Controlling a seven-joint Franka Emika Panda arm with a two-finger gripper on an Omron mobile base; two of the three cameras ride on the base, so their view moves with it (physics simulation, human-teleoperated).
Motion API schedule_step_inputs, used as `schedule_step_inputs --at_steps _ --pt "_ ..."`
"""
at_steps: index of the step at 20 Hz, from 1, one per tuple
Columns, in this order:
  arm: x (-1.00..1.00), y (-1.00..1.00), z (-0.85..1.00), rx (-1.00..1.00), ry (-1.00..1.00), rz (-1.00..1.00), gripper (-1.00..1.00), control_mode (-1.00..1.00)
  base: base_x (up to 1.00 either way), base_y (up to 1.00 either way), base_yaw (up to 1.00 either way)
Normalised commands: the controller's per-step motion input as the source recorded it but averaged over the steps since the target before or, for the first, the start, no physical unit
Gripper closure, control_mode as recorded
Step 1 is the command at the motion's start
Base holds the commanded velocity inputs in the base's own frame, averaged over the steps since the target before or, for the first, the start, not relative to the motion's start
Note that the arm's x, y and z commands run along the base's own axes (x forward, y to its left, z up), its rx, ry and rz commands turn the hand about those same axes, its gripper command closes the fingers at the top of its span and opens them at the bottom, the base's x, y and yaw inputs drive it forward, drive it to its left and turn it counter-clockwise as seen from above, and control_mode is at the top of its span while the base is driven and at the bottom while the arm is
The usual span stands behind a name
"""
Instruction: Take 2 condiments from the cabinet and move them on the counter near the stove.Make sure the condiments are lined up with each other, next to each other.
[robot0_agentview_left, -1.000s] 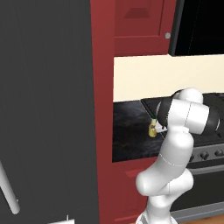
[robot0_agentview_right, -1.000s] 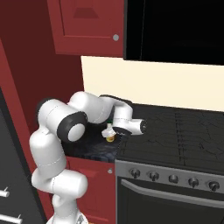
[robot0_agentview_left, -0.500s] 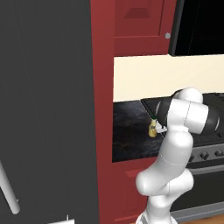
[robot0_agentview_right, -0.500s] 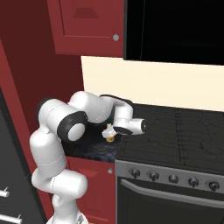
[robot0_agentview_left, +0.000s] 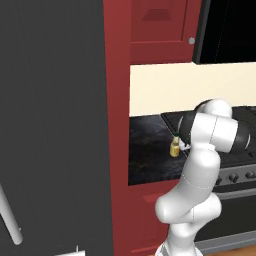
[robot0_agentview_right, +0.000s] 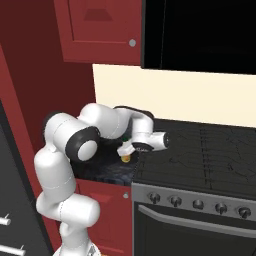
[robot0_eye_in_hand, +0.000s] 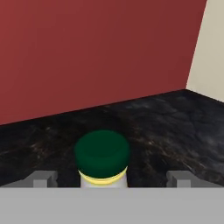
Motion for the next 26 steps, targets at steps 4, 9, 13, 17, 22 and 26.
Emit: schedule_step_inputs --at_steps 4,9,13,17,22,26 --pt "-0.02 0.0 0.15 0.0 0.0 0.07 -1.0 -1.0 0.0 0.0 0.0" --pt "-0.02 0.0 0.12 0.0 0.0 0.06 -1.0 -1.0 0.0 0.0 0.0" --pt "-0.01 0.0 0.11 0.0 0.0 0.07 -1.0 -1.0 0.0 0.0 0.0" --pt "-0.01 0.0 0.14 0.0 0.0 0.07 -1.0 -1.0 0.0 0.0 0.0" --pt "0.0 0.0 0.18 0.0 -0.01 0.06 -1.0 -1.0 0.0 0.0 0.0" --pt "0.0 0.0 0.24 0.0 -0.04 0.05 -1.0 -1.0 0.0 0.0 0.0"
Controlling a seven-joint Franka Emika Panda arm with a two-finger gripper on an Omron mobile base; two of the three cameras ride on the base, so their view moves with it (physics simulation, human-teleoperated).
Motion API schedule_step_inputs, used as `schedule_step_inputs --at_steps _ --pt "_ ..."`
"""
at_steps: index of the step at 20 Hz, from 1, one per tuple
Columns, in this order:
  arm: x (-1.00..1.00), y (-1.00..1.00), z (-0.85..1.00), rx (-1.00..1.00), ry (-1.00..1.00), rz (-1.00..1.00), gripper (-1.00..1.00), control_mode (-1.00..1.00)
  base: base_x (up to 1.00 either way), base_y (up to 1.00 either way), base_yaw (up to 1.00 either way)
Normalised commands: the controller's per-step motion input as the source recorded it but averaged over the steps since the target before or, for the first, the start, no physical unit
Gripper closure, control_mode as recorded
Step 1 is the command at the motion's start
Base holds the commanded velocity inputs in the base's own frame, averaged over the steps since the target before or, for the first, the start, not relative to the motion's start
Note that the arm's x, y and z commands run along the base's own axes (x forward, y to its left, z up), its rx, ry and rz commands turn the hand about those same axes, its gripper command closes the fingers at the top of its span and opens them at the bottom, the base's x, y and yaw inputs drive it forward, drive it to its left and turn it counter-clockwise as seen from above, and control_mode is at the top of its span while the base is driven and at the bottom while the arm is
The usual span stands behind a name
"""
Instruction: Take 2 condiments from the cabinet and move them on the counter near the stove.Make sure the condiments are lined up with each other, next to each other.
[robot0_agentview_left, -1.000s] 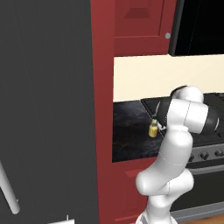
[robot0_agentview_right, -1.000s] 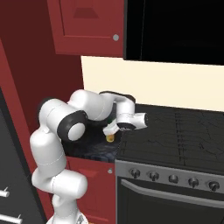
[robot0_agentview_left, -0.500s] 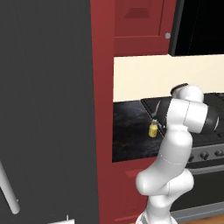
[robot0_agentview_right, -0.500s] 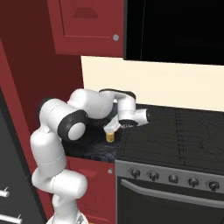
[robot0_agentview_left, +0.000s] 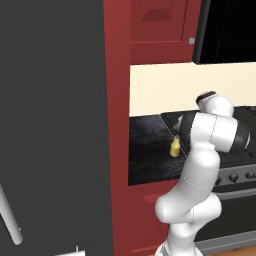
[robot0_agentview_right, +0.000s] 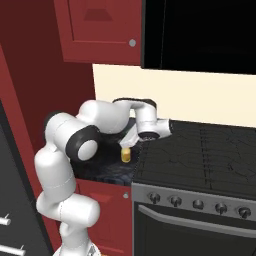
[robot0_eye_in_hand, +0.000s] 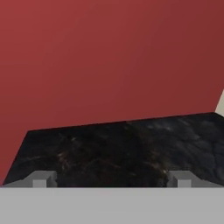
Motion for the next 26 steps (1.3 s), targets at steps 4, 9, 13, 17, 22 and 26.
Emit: schedule_step_inputs --at_steps 4,9,13,17,22,26 --pt "-0.06 0.0 0.31 0.0 -0.06 0.05 -1.0 -1.0 0.0 0.0 0.0" --pt "-0.29 0.0 0.4 0.0 -0.15 0.02 -1.0 -1.0 0.0 0.0 0.0" --pt "-0.58 0.0 0.51 0.0 -0.26 -0.01 -1.0 -1.0 0.0 0.0 0.0" --pt "-0.77 0.03 0.85 0.0 -0.12 -0.08 -1.0 -1.0 0.0 0.0 0.0" --pt "-0.89 0.03 0.8 0.0 0.09 -0.19 -1.0 -1.0 0.0 0.0 0.0" --pt "-1.0 0.04 0.74 0.0 0.12 -0.3 -1.0 -1.0 0.0 0.0 0.0"
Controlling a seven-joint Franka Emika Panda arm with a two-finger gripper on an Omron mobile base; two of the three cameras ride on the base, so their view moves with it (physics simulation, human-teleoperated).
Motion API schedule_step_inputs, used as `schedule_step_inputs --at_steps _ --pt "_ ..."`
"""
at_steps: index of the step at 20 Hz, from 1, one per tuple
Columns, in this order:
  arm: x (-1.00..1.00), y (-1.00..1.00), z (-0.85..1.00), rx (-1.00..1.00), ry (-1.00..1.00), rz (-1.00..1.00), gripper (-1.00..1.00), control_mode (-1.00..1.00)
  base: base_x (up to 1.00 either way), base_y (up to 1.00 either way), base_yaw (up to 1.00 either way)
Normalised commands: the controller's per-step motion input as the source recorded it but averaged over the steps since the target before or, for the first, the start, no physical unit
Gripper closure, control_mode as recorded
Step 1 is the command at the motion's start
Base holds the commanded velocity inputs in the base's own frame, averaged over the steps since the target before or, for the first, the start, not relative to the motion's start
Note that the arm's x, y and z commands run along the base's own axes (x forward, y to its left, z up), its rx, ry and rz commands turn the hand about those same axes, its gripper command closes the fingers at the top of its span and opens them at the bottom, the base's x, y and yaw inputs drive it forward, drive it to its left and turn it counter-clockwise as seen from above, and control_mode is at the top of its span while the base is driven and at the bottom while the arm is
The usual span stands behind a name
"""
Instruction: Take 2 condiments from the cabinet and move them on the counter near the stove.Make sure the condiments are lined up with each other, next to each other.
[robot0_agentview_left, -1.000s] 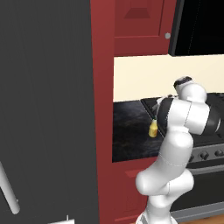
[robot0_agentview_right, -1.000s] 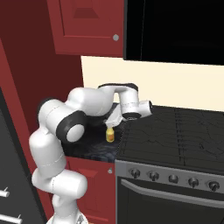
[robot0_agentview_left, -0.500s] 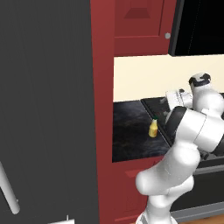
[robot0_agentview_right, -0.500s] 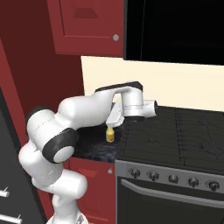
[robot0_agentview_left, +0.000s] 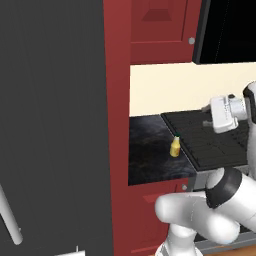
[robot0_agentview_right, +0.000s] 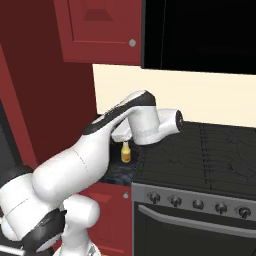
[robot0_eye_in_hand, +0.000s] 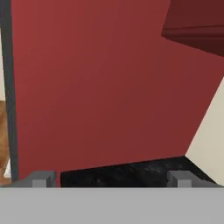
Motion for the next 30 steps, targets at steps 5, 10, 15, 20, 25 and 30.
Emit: schedule_step_inputs --at_steps 5,10,15,20,25,30 --pt "-0.98 0.24 0.52 0.0 0.02 -0.36 -1.0 -1.0 0.0 0.0 0.0" --pt "-0.88 0.32 0.46 0.0 0.13 -0.37 -1.0 -1.0 0.0 0.0 0.0" --pt "-0.79 0.26 0.35 -0.02 0.27 -0.38 -1.0 -1.0 0.0 0.0 0.0" --pt "-0.54 0.19 0.45 -0.06 0.41 -0.29 -1.0 -1.0 0.0 0.0 0.0" --pt "-0.39 0.35 0.23 -0.12 0.34 -0.18 -1.0 -1.0 0.0 0.0 0.0" --pt "-0.27 0.37 0.05 -0.13 0.13 -0.12 -1.0 -1.0 0.0 0.0 0.0"
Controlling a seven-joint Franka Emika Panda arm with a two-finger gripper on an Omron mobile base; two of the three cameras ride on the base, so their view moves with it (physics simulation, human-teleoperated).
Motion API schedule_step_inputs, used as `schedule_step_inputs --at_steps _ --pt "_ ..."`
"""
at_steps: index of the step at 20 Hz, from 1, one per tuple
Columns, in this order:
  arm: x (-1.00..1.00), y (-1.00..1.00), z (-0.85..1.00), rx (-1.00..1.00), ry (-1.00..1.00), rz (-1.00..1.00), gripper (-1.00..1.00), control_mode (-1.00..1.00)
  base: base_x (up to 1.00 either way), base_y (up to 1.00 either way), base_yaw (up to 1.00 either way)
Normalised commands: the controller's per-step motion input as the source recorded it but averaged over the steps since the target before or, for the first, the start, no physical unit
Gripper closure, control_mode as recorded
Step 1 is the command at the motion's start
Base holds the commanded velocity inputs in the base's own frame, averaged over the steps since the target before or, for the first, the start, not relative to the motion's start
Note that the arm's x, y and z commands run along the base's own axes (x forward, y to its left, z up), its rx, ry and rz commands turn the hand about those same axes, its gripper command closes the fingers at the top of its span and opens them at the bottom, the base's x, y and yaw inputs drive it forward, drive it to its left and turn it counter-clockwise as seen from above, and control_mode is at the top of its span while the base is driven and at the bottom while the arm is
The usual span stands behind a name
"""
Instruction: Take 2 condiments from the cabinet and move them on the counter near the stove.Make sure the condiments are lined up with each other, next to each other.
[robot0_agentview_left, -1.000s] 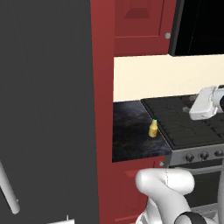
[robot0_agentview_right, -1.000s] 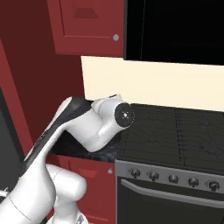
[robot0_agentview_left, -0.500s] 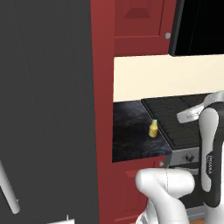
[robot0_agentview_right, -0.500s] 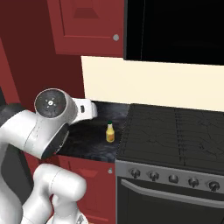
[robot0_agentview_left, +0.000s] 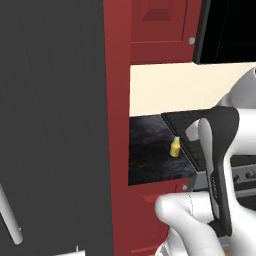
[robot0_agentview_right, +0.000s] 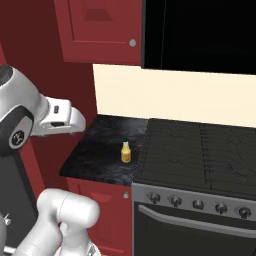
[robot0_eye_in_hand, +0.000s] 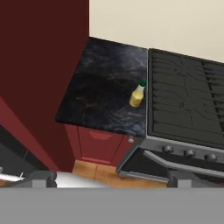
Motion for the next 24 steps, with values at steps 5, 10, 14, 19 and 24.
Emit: schedule_step_inputs --at_steps 5,10,14,19,24 --pt "-0.39 0.22 0.0 -0.11 -0.08 -0.07 -1.0 -1.0 0.0 0.0 0.0" --pt "-0.58 0.04 0.0 -0.02 -0.23 0.0 -1.0 -1.0 0.0 0.0 0.0" --pt "-0.37 0.0 0.0 0.02 -0.2 0.0 -1.0 -1.0 0.0 0.0 0.0" --pt "-0.09 0.0 0.01 0.12 -0.05 0.0 -1.0 -1.0 0.0 0.0 0.0" --pt "0.0 0.0 0.01 0.13 0.05 0.0 -1.0 -1.0 0.0 0.0 0.0"
